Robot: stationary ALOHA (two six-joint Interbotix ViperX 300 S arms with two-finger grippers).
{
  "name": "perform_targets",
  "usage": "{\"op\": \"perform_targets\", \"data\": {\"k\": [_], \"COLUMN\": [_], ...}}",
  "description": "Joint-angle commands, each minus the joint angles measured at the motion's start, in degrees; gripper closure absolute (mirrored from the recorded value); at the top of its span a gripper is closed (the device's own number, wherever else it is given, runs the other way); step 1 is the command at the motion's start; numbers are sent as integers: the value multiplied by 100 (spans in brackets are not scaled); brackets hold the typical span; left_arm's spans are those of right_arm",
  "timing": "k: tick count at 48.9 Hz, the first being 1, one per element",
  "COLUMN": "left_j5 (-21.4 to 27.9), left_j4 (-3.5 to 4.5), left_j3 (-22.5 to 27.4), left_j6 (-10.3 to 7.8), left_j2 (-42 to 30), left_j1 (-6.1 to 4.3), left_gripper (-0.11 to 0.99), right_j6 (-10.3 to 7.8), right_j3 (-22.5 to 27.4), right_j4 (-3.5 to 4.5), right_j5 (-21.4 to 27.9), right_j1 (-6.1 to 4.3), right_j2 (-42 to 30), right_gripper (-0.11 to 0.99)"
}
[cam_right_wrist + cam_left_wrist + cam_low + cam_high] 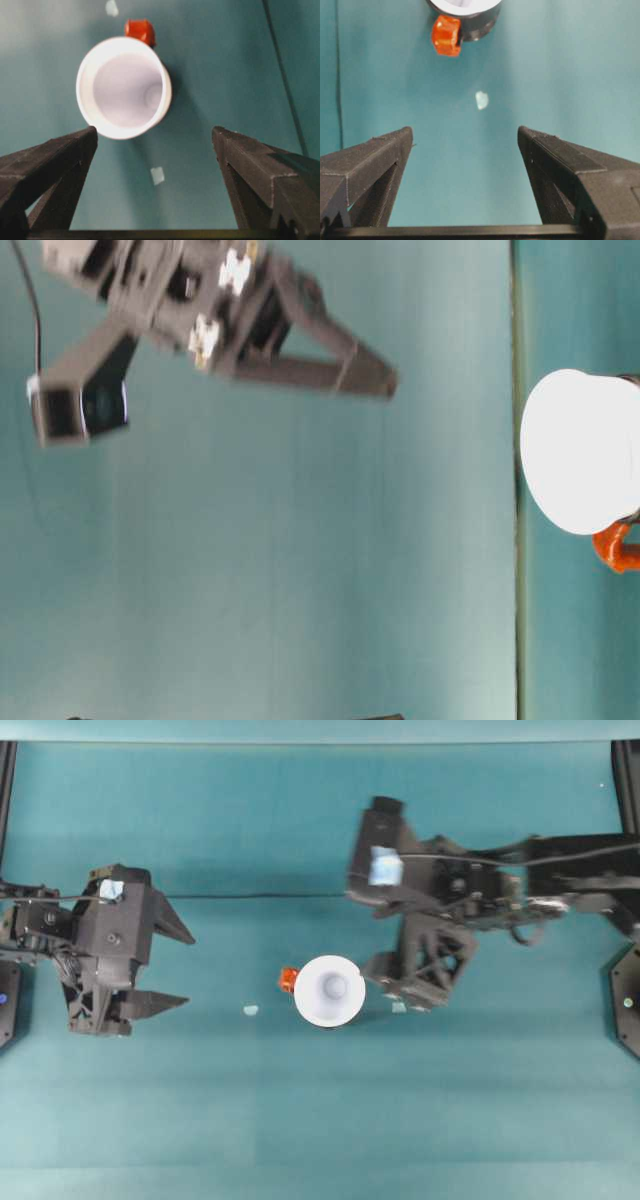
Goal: Put the paper cup into the moved red handle cup holder.
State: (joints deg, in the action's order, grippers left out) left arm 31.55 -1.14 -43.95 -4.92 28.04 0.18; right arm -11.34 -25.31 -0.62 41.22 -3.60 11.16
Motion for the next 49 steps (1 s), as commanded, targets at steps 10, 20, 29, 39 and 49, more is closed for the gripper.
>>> {"op": "perform_targets", "data": {"k": [10,20,29,39,49], "left_j5": [-9,9,18,18,18], "left_j4": [-18,-18,-9,-18,-18], "left_j3": [44,44,44,44,44], "left_j6": [18,18,18,18,18], "left_j2": [79,79,79,79,79], "left_j1": [-9,0,-9,-9,-9], "left_gripper": [-5,-5,-5,-5,-5], "right_j6": [88,62,88,70,70], "right_j3": [-650,-1160,-1503,-1696,-1811], "right_j4": [0,-9,-9,0,-9], "right_j5": [-1011,-1547,-1617,-1644,-1644], "right_j1": [79,114,141,141,149], "right_j2": [844,1336,1705,1986,2083], "right_gripper": [4,4,4,4,4]}}
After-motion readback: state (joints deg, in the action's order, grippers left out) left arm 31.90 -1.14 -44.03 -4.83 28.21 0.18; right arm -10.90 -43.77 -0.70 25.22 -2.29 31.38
